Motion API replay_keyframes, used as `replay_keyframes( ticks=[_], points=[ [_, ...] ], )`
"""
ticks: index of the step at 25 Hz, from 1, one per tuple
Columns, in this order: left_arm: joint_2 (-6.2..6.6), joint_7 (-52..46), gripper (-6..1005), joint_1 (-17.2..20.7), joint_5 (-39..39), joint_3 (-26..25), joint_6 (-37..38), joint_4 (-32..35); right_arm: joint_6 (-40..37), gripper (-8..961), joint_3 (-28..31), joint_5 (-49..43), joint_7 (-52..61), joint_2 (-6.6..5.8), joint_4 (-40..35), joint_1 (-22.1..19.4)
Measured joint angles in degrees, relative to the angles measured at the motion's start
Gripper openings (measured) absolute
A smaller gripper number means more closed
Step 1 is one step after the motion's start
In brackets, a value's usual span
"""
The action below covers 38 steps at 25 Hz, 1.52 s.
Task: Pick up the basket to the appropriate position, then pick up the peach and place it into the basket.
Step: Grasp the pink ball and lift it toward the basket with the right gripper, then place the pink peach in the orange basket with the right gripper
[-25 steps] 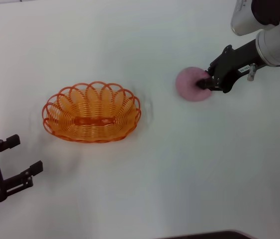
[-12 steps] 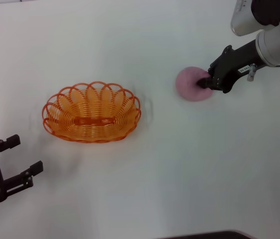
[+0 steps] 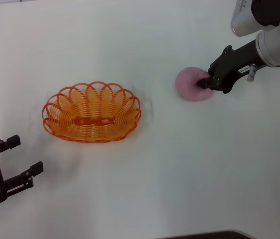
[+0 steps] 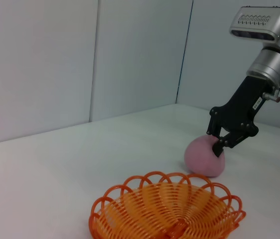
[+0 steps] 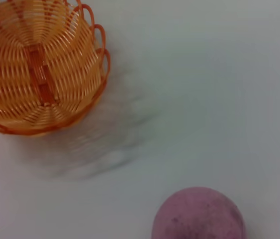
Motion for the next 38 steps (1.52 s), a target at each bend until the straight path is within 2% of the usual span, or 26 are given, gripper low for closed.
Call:
replay_keyframes(
  ticks=[5,14,20,25,30,38],
  points=[
    [0.0,0.0,840,0.0,0.1,0.0,0.0,0.0,-1.5,135,0.4,1.3,0.1,-0.07,-1.5,-0.3],
    [0.0,0.0,840,0.0,0.1,0.0,0.0,0.0,-11.7,148,1.0,11.0,0.3,-0.22,-13.0,-4.5],
    [0.0,0.0,840,0.0,0.0,0.0,0.2,0.0,-14.4,157,1.5,14.6,-0.2,-0.35,-14.8,-5.8],
    [0.0,0.0,840,0.0,-0.1,0.0,0.2,0.0,-14.2,164,0.5,17.7,-0.8,-0.07,-13.3,-5.9],
    [0.0,0.0,840,0.0,-0.1,0.0,0.2,0.0,-13.0,172,-2.4,23.7,-3.4,0.0,-7.6,-4.9],
    [0.0,0.0,840,-0.1,-0.1,0.0,0.3,0.0,-5.9,184,-9.6,28.7,-8.4,0.31,3.7,-1.4]
  ],
)
